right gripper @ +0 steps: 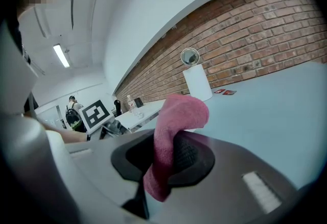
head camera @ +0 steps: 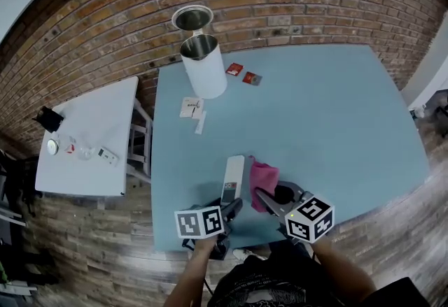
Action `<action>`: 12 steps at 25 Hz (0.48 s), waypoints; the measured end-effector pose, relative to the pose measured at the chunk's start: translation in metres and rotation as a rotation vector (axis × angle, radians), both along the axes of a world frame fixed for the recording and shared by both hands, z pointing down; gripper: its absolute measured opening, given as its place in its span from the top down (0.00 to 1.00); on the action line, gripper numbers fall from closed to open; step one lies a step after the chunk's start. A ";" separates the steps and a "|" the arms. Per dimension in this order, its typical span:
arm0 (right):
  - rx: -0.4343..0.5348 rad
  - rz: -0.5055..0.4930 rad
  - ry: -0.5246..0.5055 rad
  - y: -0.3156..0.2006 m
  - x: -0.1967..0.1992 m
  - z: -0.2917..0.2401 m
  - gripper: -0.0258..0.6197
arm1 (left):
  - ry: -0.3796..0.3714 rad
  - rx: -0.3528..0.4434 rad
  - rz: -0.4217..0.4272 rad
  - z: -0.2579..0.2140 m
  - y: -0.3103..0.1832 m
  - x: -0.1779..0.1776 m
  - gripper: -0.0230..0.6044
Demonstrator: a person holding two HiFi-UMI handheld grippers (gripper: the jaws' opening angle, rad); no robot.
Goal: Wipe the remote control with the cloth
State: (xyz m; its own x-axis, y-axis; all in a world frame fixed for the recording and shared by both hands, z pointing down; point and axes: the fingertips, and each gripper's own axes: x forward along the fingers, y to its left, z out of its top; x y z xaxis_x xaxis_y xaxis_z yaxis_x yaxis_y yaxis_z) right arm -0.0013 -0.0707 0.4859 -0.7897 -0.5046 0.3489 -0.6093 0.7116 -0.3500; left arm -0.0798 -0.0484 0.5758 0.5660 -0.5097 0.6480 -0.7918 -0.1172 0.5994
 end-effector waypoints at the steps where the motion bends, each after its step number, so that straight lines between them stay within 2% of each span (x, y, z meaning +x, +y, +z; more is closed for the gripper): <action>1: -0.001 0.002 0.005 0.000 0.000 0.001 0.86 | -0.048 0.007 0.020 0.003 0.001 0.001 0.52; 8: -0.007 0.018 0.034 0.008 0.002 0.005 0.86 | -0.363 0.096 0.133 0.014 0.002 -0.005 0.51; 12: -0.009 0.023 0.063 0.016 0.005 0.008 0.86 | -0.485 0.133 0.186 0.021 0.003 -0.007 0.51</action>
State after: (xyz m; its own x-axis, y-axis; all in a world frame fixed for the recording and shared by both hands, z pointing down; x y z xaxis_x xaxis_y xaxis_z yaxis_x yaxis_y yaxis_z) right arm 0.0034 -0.0551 0.4943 -0.7541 -0.5190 0.4025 -0.6466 0.6941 -0.3166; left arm -0.0868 -0.0454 0.5970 0.3063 -0.5250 0.7941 -0.9328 -0.3322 0.1401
